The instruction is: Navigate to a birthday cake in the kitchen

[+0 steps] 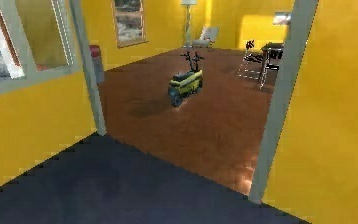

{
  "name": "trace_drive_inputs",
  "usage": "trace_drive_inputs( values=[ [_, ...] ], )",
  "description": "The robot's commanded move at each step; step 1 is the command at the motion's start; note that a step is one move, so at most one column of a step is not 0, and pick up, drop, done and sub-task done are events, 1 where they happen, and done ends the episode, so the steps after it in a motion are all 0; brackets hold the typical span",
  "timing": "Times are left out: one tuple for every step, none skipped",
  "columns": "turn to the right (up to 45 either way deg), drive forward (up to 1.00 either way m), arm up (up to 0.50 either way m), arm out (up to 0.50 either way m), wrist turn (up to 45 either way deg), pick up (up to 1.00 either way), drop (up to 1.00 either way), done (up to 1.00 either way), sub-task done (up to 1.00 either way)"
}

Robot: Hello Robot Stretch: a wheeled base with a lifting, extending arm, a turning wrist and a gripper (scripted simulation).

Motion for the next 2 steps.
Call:
trace_drive_inputs(
  values=[
    [0.0, 0.75, 0.0, 0.0, 0.0, 0.0, 0.0, 0.0, 0.0],
    [45.0, 0.0, 0.0, 0.0, 0.0, 0.0, 0.0, 0.0, 0.0]
  ],
)
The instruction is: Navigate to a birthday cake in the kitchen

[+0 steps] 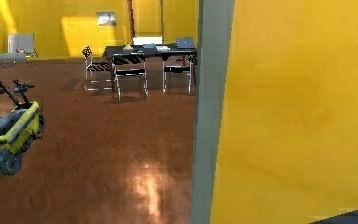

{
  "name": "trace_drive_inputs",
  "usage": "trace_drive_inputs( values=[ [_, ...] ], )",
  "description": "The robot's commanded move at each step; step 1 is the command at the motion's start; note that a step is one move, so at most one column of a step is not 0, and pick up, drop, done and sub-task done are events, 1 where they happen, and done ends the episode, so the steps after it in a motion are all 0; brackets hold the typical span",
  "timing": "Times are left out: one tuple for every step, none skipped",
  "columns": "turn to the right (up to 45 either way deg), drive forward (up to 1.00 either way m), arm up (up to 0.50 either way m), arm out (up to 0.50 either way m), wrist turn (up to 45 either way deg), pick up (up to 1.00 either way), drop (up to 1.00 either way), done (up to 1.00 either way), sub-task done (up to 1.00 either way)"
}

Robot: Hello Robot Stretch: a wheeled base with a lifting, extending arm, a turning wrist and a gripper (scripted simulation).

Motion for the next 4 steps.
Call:
trace_drive_inputs(
  values=[
    [0.0, 0.05, 0.0, 0.0, 0.0, 0.0, 0.0, 0.0, 0.0],
    [-30.0, 0.0, 0.0, 0.0, 0.0, 0.0, 0.0, 0.0, 0.0],
    [0.0, 1.0, 0.0, 0.0, 0.0, 0.0, 0.0, 0.0, 0.0],
    [-36.0, 0.0, 0.0, 0.0, 0.0, 0.0, 0.0, 0.0, 0.0]
  ],
)
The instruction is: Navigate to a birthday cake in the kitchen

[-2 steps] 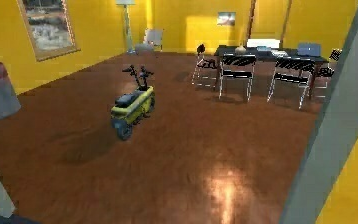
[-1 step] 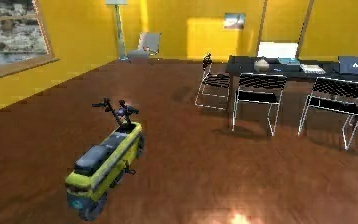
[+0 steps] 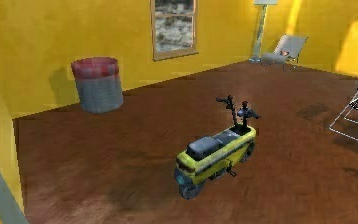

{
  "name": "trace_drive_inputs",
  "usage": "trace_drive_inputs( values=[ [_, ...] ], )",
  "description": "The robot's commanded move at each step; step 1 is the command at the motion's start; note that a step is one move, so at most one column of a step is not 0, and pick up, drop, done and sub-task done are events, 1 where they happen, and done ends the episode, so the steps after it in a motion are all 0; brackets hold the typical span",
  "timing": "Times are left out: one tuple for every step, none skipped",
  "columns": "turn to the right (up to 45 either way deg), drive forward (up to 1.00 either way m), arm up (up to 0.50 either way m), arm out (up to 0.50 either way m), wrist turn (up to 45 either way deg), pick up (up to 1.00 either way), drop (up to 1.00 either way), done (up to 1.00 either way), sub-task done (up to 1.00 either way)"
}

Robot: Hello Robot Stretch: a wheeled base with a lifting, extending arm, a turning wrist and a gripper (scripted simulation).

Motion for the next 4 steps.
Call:
trace_drive_inputs(
  values=[
    [0.0, 0.05, 0.0, 0.0, 0.0, 0.0, 0.0, 0.0, 0.0],
    [45.0, 0.0, 0.0, 0.0, 0.0, 0.0, 0.0, 0.0, 0.0],
    [45.0, 0.0, 0.0, 0.0, 0.0, 0.0, 0.0, 0.0, 0.0],
    [3.0, 0.0, 0.0, 0.0, 0.0, 0.0, 0.0, 0.0, 0.0]
  ],
)
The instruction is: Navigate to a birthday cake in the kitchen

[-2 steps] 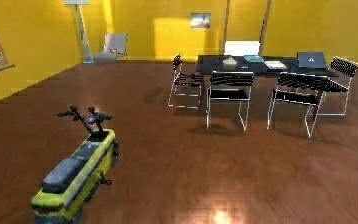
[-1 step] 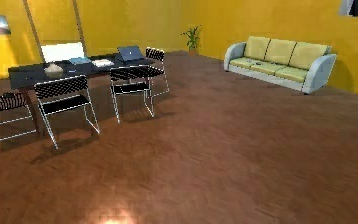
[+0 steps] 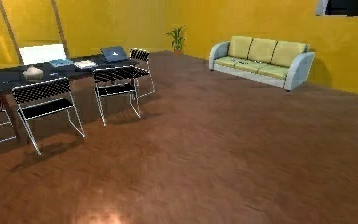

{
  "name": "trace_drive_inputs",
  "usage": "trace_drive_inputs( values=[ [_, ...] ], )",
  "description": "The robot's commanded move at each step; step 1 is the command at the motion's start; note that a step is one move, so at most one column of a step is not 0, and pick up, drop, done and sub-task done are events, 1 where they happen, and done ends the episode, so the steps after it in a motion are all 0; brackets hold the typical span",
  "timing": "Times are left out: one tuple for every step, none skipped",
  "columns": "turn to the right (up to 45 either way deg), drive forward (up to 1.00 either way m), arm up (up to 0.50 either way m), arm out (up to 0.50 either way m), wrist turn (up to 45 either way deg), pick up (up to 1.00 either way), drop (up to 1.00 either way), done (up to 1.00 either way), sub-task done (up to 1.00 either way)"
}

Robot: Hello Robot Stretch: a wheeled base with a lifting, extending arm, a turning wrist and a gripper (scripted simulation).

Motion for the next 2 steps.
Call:
trace_drive_inputs(
  values=[
    [0.0, 1.0, 0.0, 0.0, 0.0, 0.0, 0.0, 0.0, 0.0],
    [3.0, 0.0, 0.0, 0.0, 0.0, 0.0, 0.0, 0.0, 0.0]
  ],
)
